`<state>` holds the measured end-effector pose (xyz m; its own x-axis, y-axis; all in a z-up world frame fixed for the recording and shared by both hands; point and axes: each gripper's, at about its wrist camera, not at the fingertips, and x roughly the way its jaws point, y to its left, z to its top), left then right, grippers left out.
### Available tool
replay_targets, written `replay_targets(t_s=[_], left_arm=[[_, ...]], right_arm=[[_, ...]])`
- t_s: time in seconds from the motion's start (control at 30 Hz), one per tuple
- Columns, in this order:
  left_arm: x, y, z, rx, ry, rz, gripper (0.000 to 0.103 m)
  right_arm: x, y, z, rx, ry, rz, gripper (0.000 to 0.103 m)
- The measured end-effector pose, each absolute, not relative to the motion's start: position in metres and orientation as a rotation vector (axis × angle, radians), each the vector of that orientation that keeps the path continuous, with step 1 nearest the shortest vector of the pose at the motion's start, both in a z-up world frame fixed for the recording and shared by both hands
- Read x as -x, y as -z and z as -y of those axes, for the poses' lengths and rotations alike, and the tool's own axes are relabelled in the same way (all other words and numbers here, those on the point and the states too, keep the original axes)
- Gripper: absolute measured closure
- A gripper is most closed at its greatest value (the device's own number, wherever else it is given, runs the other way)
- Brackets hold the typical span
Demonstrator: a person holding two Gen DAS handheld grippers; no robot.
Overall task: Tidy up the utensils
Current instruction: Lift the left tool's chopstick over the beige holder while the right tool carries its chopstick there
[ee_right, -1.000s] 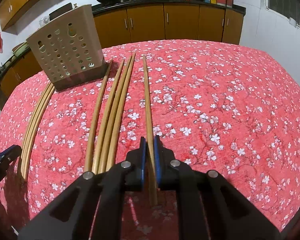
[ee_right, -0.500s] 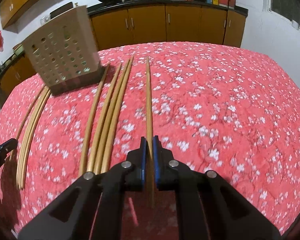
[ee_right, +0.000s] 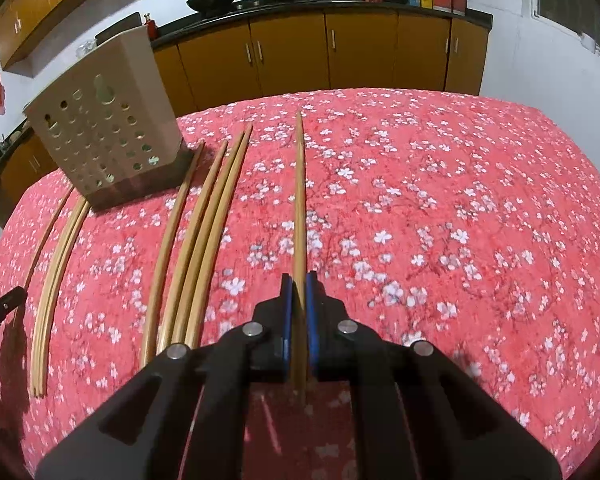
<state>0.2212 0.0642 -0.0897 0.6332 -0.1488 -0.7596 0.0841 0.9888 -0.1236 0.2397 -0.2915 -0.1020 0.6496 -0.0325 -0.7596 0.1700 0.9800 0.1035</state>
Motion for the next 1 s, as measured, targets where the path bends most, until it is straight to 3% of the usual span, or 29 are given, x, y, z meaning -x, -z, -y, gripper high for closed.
replay_targets(t_s=[0.5,1.0], left_arm=[[-0.212,0.083,-0.058,0.056,0.12,-0.874,0.096],[-0.193,-0.015,-0.083,0.126,0.116,-0.602,0.096]], right_arm=[[-0.223,0.089,0.297,-0.196,0.106,-0.823,0.095],[-0.197,-0.005,0.304,-0.189,0.096,-0.539,0.095]])
